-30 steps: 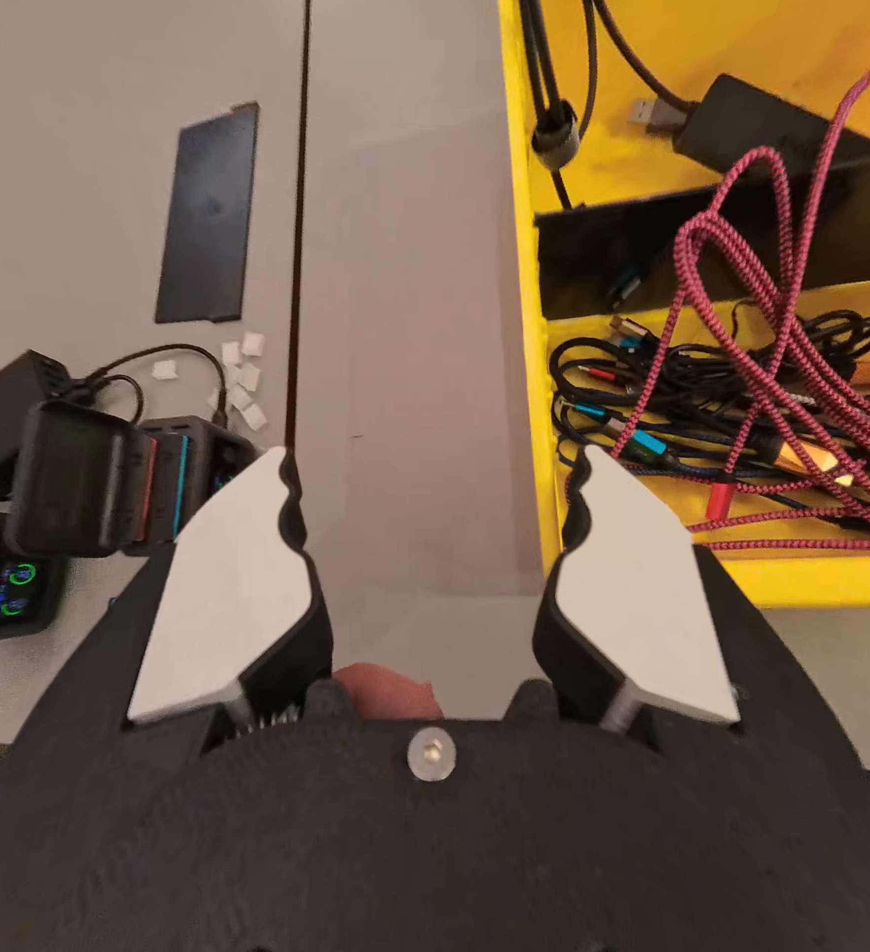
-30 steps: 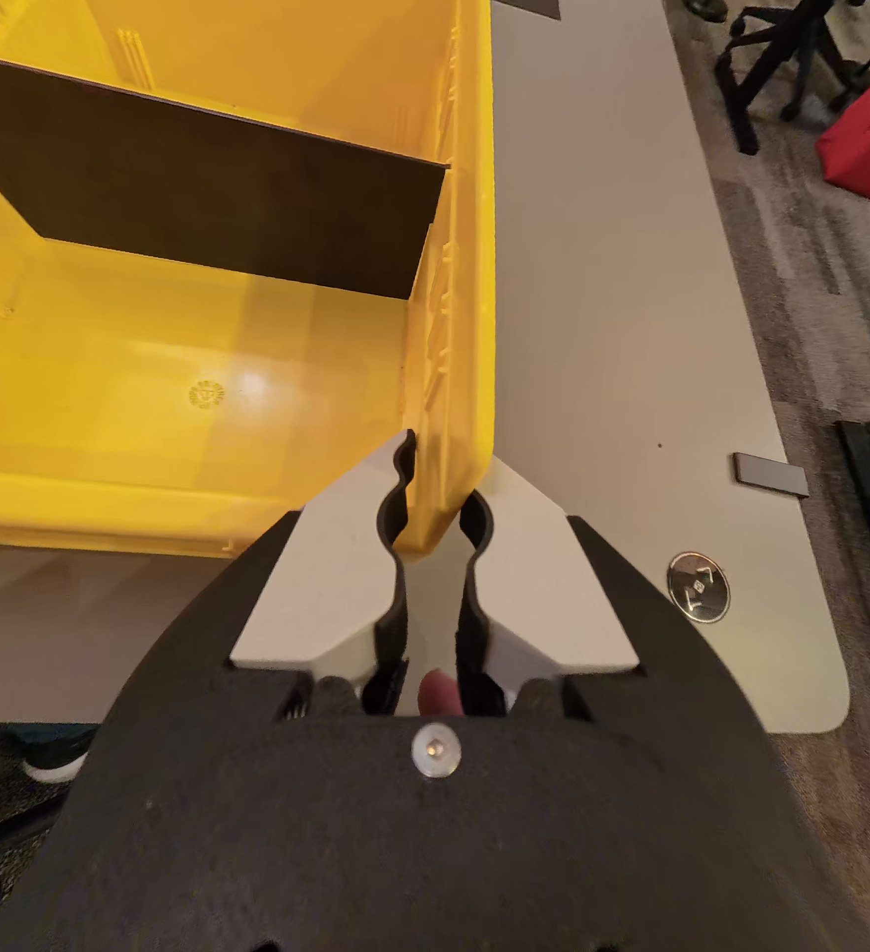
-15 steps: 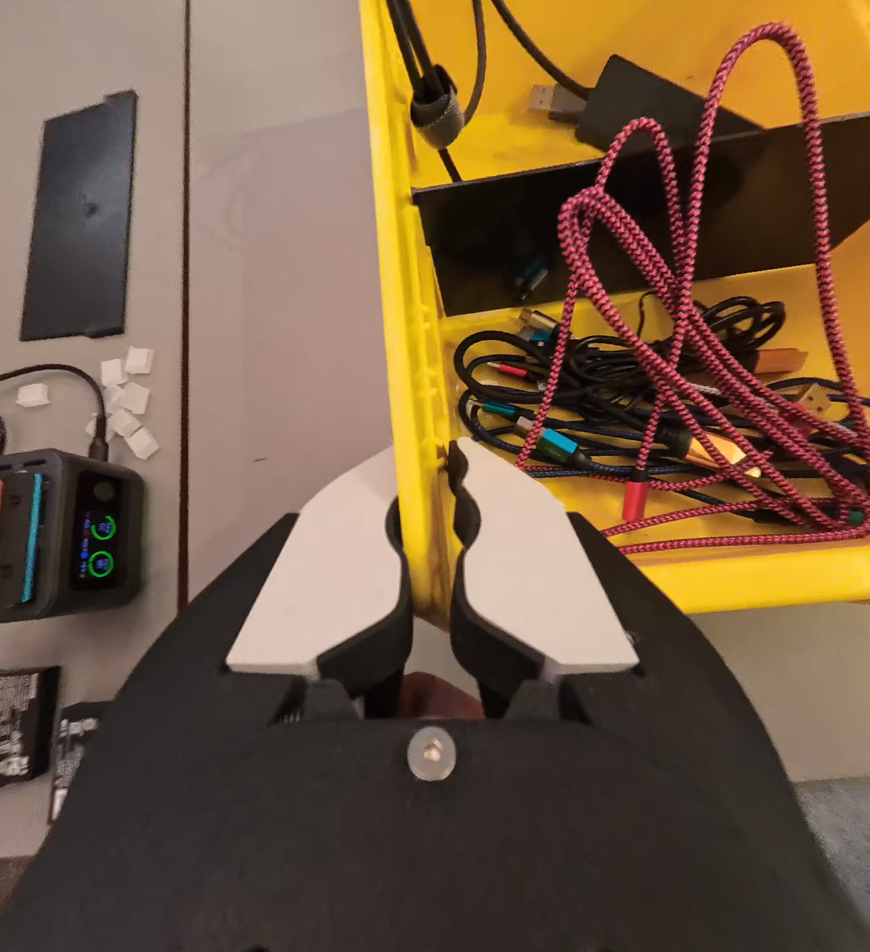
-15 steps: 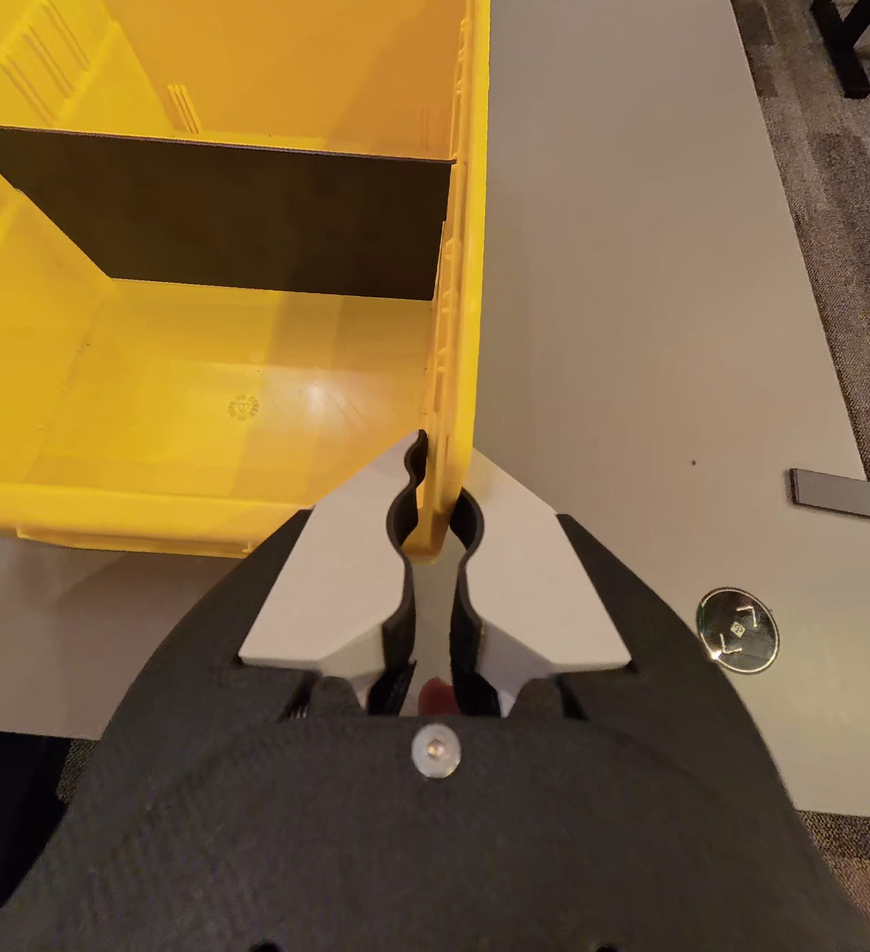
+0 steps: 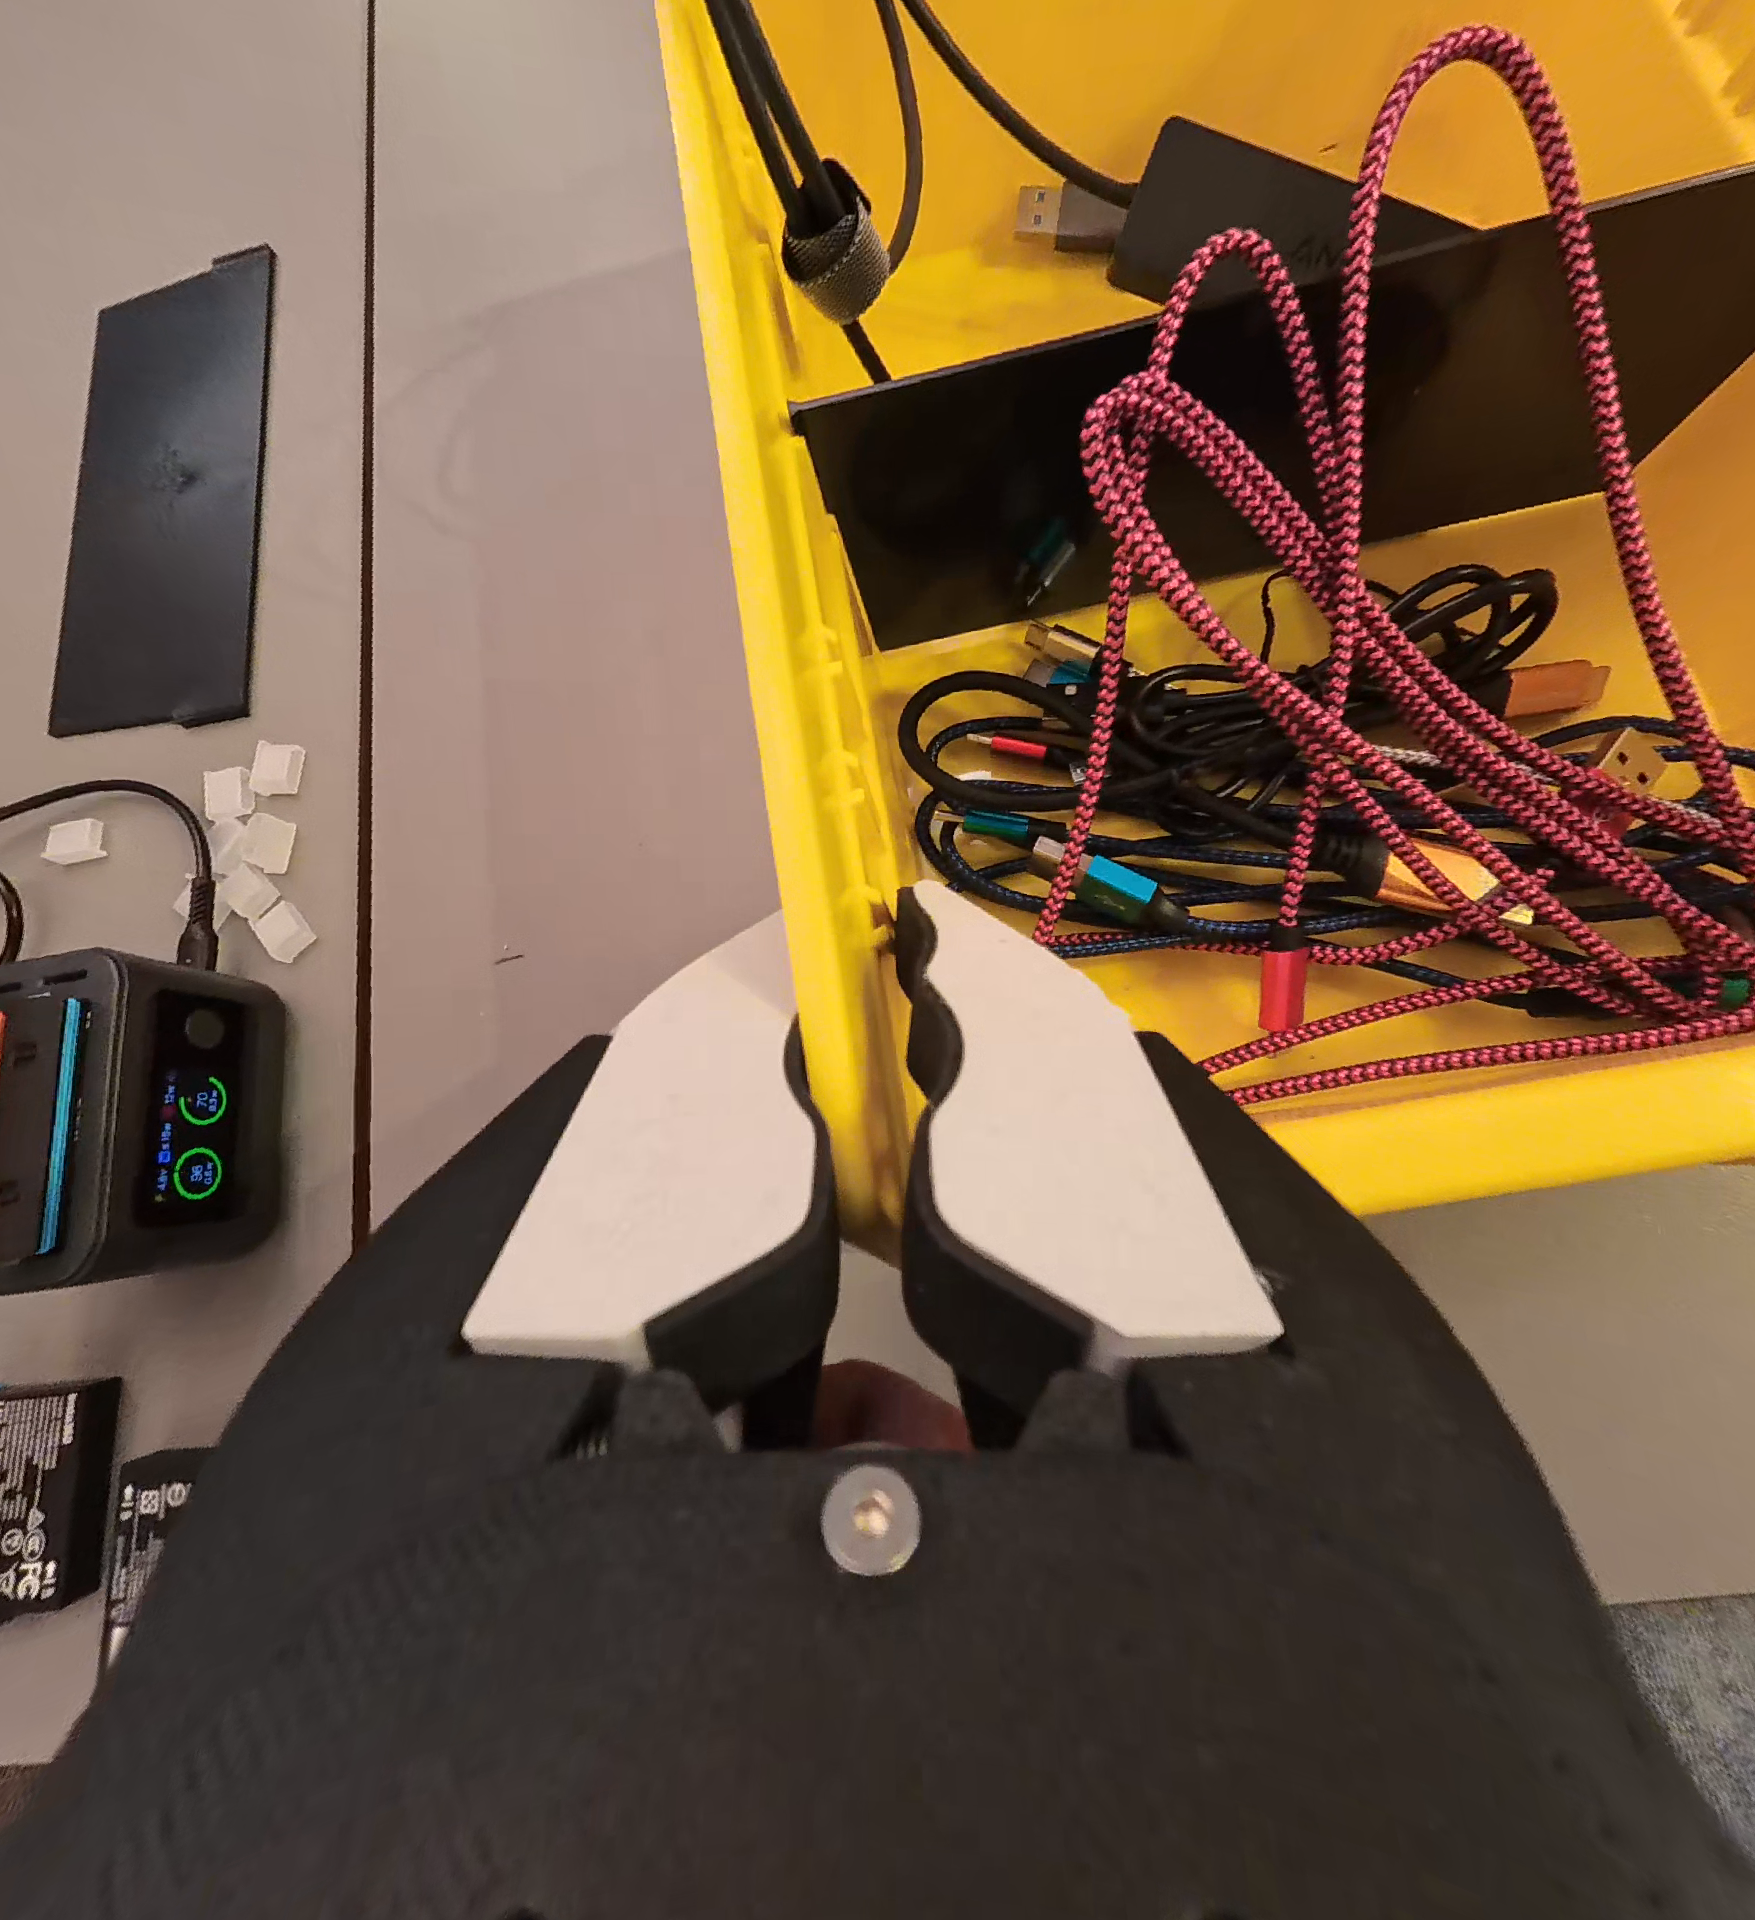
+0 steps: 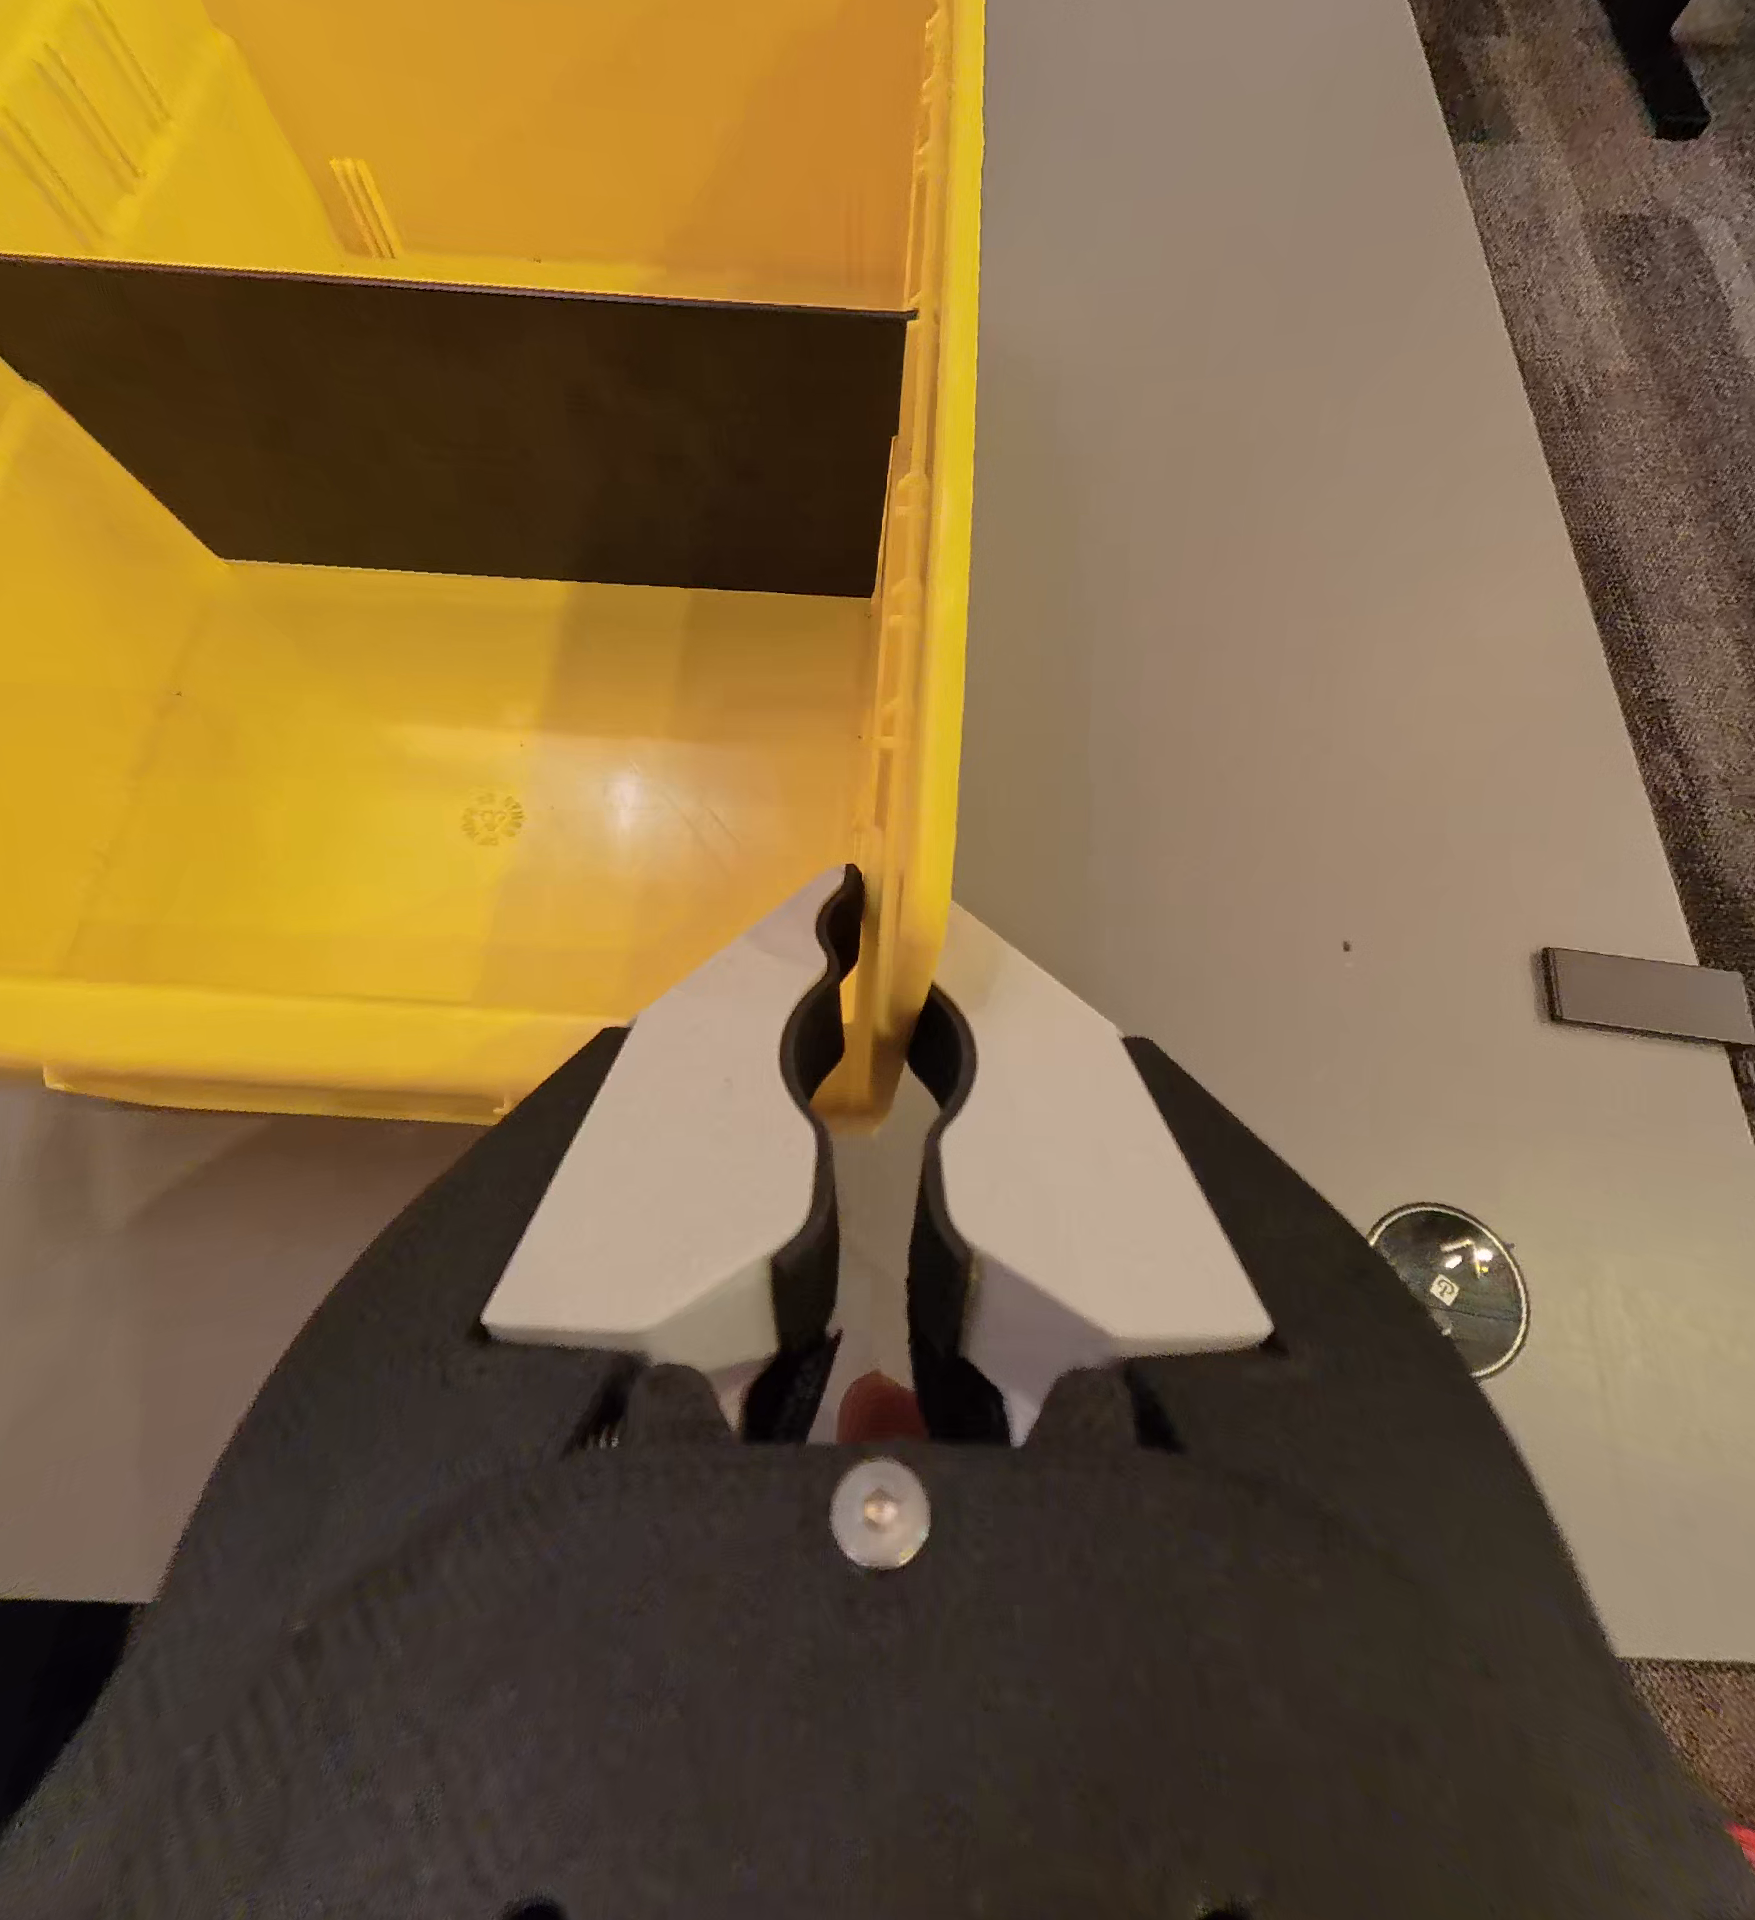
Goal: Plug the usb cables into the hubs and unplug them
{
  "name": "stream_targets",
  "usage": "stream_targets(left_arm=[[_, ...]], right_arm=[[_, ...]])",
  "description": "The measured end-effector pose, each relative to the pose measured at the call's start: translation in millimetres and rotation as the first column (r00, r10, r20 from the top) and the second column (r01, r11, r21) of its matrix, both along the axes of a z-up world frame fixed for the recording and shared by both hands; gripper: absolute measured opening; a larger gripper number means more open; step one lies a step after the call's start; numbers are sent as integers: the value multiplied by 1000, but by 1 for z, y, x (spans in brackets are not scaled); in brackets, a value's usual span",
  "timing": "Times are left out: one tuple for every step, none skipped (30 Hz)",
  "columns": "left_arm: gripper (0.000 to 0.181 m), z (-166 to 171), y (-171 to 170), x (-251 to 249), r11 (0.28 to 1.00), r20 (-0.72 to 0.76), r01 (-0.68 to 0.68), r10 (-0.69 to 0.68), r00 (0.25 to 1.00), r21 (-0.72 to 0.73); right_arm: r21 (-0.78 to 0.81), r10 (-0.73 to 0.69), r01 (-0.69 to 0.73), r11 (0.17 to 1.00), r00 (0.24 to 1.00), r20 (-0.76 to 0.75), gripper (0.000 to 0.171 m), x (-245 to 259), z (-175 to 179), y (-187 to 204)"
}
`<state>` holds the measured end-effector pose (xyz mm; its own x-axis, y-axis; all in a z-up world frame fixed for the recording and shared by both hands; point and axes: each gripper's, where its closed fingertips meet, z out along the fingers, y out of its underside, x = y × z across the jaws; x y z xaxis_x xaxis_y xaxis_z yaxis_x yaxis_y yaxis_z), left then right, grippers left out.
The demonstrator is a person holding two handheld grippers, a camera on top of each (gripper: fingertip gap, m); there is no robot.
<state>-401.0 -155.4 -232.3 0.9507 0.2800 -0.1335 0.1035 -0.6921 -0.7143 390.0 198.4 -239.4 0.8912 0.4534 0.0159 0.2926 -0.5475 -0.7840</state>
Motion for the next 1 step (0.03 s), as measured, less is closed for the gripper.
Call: stream_targets(left_arm=[[7,0,0,0,1000,-6,3,-3,1000,-3]], right_arm=[[-1,-6,6,1000,1000,-3,2,1,0,1]])
